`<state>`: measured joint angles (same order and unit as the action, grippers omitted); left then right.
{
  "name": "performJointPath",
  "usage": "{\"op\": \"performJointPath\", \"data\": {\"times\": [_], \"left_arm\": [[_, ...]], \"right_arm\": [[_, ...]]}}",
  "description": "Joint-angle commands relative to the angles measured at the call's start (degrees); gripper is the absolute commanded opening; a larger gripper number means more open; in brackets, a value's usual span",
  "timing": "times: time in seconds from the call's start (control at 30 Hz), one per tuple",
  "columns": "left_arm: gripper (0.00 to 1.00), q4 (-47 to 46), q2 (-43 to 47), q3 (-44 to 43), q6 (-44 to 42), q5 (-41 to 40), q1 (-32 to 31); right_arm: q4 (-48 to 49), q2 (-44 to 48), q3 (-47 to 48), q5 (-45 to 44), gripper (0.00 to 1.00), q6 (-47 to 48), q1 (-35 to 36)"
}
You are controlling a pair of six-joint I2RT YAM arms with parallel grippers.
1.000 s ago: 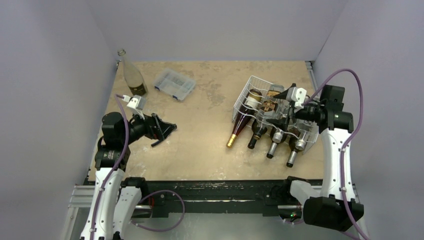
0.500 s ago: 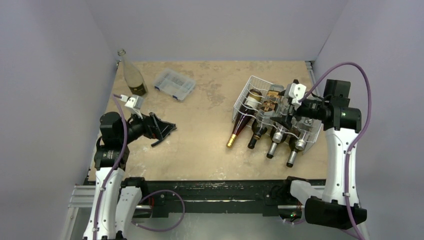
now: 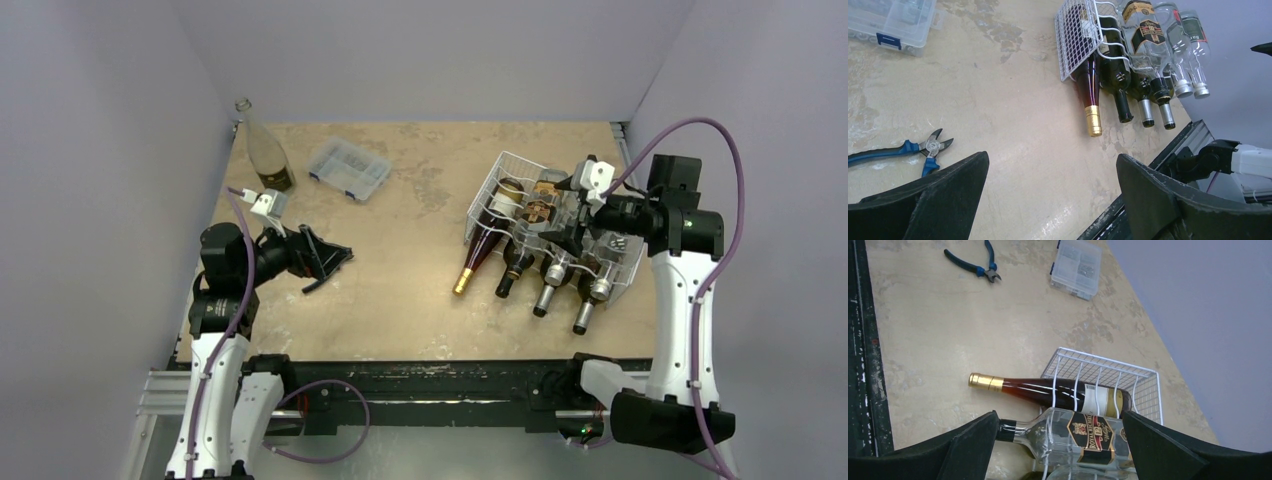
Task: Take the wine bottle off the wine rack
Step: Pick up the wine bottle from the wine rack.
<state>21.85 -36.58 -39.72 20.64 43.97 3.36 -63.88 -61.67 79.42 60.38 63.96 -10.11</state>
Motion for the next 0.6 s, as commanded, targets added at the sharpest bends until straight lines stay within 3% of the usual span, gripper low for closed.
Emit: {"op": "performJointPath", "data": {"times": [0.0,0.27,0.57], "left_arm": [[1.0,-3.02,-0.12,-0.45,1.23,1.56,0.36],[1.0,-2.99,-1.75,-0.65,1.3,2.07,0.35],[1.0,-3.48,-3.68,-0.79,1.37,3.14,0.34]], "right_arm": [[-0.24,-2.12,2.98,0.76,0.99,-0.93,0.11],[-3.63,-5.74,5.19,-5.04,0.99,5.8,2.95],[-14.69,-8.9,3.34,-8.28,0.99,32.01,9.02]]}}
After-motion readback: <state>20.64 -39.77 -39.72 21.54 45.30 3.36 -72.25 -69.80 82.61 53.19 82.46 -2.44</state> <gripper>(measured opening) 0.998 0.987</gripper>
